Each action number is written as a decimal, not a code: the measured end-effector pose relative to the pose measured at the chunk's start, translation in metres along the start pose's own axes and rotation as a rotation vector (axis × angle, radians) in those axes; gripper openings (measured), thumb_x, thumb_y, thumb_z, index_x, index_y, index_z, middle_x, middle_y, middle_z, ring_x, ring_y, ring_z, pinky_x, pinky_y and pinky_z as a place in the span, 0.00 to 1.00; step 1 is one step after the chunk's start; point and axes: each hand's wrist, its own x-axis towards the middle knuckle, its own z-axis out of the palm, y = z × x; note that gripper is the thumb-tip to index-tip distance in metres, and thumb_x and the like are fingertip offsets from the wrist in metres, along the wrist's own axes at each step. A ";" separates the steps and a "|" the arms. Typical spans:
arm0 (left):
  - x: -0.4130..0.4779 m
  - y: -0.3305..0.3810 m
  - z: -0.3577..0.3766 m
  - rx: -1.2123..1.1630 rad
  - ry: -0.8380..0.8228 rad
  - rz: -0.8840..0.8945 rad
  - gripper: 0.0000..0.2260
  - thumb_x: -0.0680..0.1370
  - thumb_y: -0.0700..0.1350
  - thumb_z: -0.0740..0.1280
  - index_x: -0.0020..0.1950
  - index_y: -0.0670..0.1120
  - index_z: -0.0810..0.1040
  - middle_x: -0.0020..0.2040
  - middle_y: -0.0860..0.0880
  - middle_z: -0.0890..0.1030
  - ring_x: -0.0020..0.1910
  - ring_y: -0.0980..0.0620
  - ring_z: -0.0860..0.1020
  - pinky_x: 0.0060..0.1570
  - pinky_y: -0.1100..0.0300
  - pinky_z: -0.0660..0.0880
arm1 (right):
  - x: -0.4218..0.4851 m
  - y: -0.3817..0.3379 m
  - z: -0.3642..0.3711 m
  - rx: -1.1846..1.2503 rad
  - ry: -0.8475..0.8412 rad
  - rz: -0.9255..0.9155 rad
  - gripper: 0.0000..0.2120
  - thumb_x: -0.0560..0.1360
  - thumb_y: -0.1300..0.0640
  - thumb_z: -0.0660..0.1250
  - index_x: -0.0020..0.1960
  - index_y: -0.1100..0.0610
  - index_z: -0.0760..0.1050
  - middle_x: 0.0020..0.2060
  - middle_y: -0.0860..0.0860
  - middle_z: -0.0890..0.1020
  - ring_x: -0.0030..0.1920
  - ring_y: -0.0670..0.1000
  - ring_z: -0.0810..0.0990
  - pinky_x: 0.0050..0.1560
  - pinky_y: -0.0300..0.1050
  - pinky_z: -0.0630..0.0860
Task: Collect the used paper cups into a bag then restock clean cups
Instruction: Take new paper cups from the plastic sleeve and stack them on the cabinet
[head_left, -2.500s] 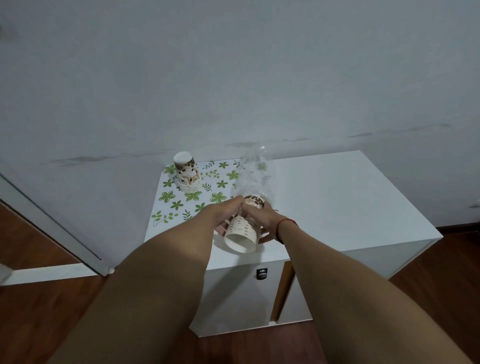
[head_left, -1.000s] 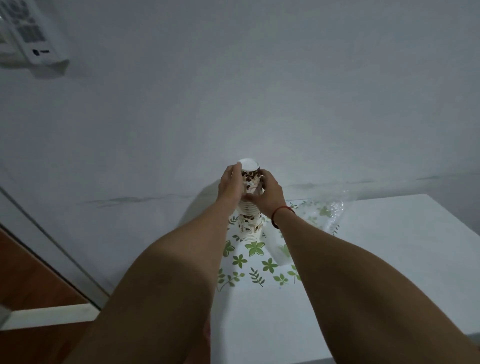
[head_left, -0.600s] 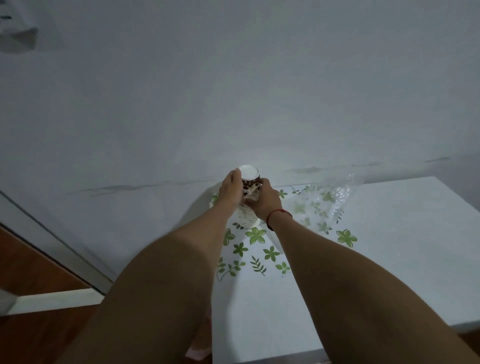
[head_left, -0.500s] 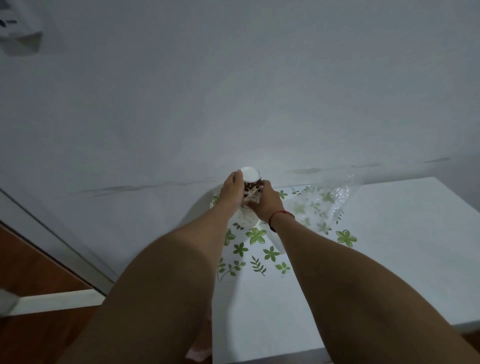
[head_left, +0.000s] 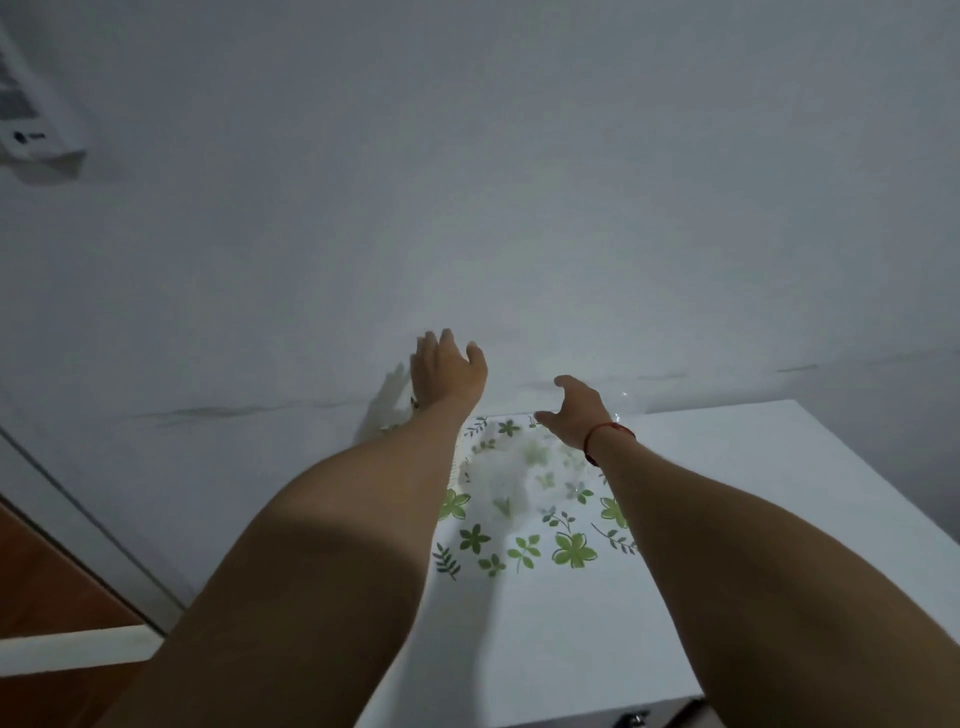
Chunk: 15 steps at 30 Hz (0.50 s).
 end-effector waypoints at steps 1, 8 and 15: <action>-0.001 0.005 0.004 0.017 0.004 0.030 0.24 0.82 0.50 0.55 0.76 0.41 0.63 0.78 0.42 0.60 0.79 0.46 0.54 0.77 0.50 0.52 | 0.002 0.009 -0.005 -0.022 -0.001 0.006 0.31 0.76 0.53 0.68 0.74 0.59 0.61 0.73 0.55 0.65 0.73 0.56 0.64 0.73 0.52 0.62; -0.024 0.023 0.056 -0.016 -0.298 0.084 0.19 0.79 0.51 0.63 0.68 0.44 0.74 0.73 0.45 0.69 0.71 0.48 0.69 0.68 0.58 0.65 | 0.029 0.061 -0.023 -0.202 0.005 0.021 0.29 0.76 0.48 0.66 0.74 0.54 0.62 0.76 0.53 0.60 0.76 0.55 0.58 0.75 0.56 0.56; -0.045 0.006 0.089 0.466 -0.838 -0.184 0.45 0.66 0.65 0.74 0.78 0.53 0.60 0.77 0.50 0.62 0.74 0.46 0.65 0.71 0.51 0.65 | 0.047 0.090 -0.008 -0.280 -0.264 0.050 0.42 0.72 0.38 0.66 0.78 0.49 0.50 0.79 0.53 0.46 0.78 0.60 0.43 0.75 0.63 0.52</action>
